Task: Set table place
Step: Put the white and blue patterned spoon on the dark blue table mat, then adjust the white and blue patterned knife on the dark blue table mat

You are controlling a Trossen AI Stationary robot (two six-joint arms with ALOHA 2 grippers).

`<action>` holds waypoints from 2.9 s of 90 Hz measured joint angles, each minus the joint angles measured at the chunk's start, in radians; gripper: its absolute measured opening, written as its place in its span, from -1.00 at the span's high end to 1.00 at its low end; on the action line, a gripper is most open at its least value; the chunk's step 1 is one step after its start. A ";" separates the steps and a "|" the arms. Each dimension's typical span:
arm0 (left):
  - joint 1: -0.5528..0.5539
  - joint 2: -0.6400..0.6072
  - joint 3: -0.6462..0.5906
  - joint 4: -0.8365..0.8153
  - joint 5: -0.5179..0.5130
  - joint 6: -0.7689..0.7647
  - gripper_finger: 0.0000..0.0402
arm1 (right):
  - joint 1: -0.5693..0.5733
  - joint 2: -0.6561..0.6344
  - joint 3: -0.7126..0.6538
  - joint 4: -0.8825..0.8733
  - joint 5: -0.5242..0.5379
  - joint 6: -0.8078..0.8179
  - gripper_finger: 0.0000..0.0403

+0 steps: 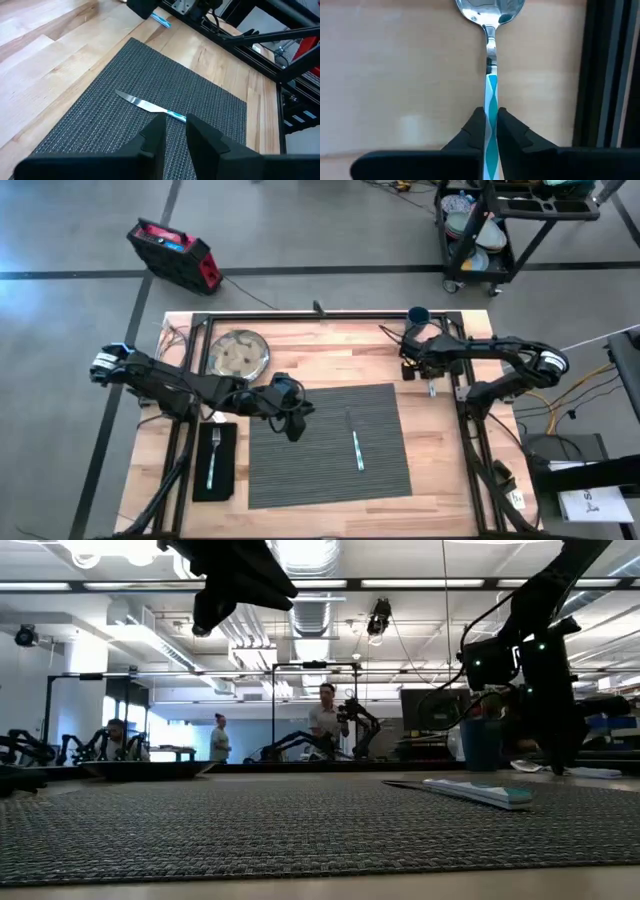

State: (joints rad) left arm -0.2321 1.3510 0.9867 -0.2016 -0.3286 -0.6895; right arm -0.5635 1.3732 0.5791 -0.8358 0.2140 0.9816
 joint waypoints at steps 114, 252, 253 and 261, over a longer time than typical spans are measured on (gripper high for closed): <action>0.000 -0.001 0.000 0.017 -0.029 0.068 0.71 | 1.024 0.144 0.263 0.017 0.115 0.941 1.00; 0.000 0.000 0.000 0.022 -0.028 0.079 0.71 | 0.973 0.211 0.267 0.182 0.056 0.938 0.72; 0.000 0.000 0.000 0.022 -0.028 0.079 0.71 | 0.973 0.209 0.267 0.181 0.058 0.936 0.73; 0.000 0.000 0.000 0.022 -0.028 0.079 0.71 | 0.973 0.188 0.276 0.171 0.082 0.909 0.78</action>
State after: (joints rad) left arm -0.2317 1.3506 0.9871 -0.1793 -0.3565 -0.6109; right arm 0.4099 1.5614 0.8551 -0.6649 0.2963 1.8906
